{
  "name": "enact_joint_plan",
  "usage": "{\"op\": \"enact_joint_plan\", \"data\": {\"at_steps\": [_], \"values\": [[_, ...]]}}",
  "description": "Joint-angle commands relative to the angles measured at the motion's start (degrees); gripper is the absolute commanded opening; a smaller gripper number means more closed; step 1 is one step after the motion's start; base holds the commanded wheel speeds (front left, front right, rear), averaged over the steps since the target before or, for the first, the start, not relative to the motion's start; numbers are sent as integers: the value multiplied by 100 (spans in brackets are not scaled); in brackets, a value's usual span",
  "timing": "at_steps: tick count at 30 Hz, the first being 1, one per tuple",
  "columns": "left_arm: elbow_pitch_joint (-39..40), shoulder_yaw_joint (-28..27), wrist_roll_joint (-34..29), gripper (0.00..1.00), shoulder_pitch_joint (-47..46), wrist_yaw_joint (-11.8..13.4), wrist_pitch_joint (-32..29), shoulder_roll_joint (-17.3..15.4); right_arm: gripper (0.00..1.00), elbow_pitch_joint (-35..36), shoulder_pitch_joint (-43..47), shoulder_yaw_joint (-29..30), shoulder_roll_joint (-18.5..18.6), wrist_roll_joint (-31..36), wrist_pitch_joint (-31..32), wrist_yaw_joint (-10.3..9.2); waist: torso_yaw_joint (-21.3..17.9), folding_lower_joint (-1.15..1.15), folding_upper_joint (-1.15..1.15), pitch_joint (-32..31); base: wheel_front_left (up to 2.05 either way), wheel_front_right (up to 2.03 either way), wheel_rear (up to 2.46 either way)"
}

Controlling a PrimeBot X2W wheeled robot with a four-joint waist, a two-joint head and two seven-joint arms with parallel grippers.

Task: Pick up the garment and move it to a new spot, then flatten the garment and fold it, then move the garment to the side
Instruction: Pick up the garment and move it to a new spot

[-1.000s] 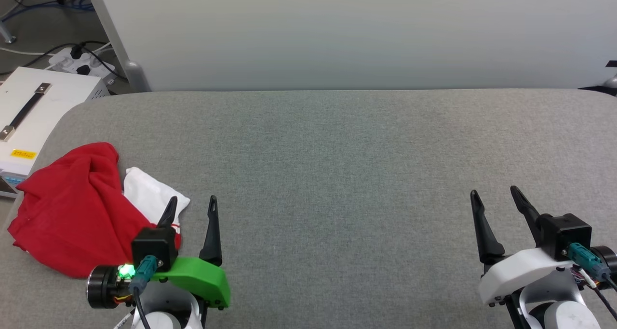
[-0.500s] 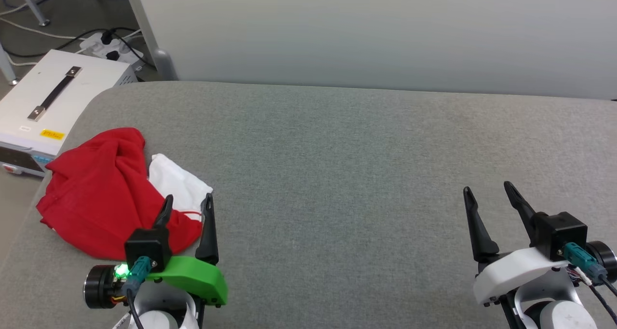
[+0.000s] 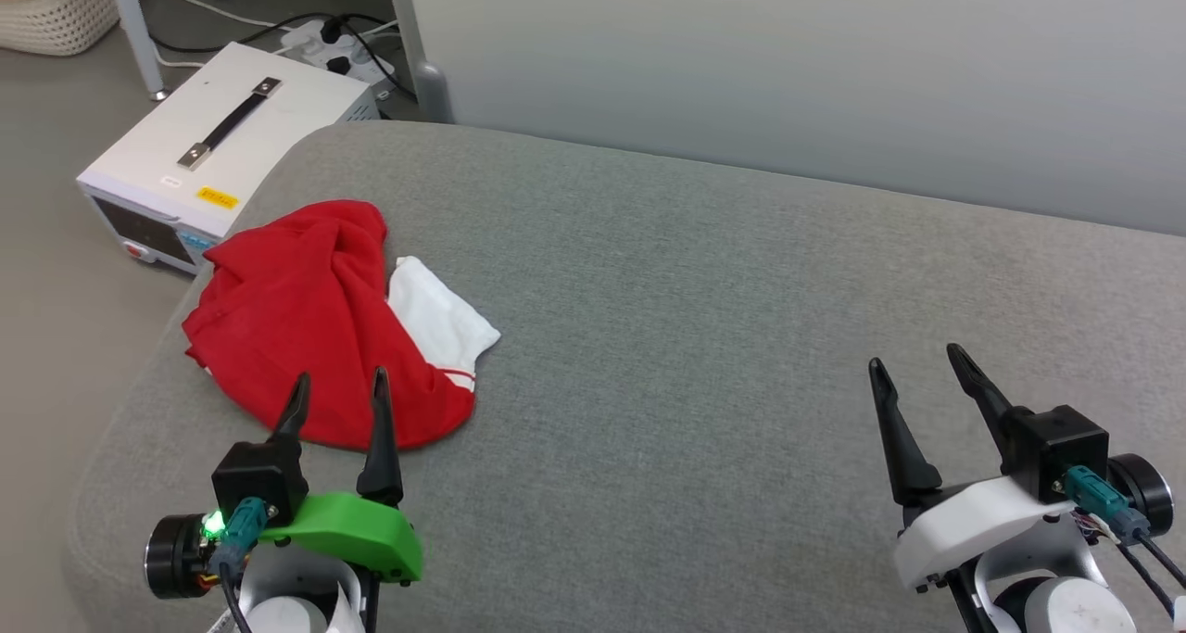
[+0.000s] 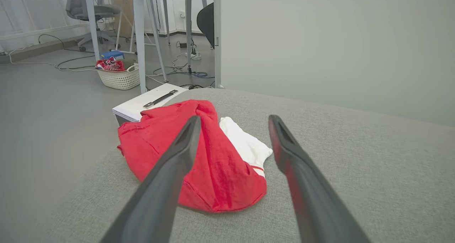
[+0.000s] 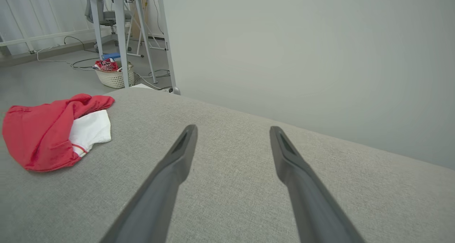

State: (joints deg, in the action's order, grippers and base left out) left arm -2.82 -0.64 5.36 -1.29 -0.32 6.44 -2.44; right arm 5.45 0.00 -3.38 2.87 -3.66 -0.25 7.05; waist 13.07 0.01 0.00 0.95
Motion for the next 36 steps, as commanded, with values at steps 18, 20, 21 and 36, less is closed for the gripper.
{"op": "enact_joint_plan", "data": {"at_steps": [18, 20, 21, 36], "values": [[-92, -185, 184, 100, -92, -109, 265, -26, 100, 213, -8, -223, 46, -57, -15, 27, 1135, -1, 0, 7, 0, 0, 0], [-99, -194, 204, 100, -103, -108, 289, -27, 100, 223, -3, -225, 42, -69, -11, 28, 1200, -1, 0, 13, 0, 0, 0], [-104, -199, 210, 100, -107, -107, 300, -27, 100, 226, 0, -222, 40, -77, -6, 28, 1227, -1, 0, 15, 0, 0, 0], [-598, -330, 219, 100, -790, -239, 485, -84, 100, 438, -272, -221, 51, -156, 207, 34, 1326, -1, 0, 453, 0, 0, 0]]}}
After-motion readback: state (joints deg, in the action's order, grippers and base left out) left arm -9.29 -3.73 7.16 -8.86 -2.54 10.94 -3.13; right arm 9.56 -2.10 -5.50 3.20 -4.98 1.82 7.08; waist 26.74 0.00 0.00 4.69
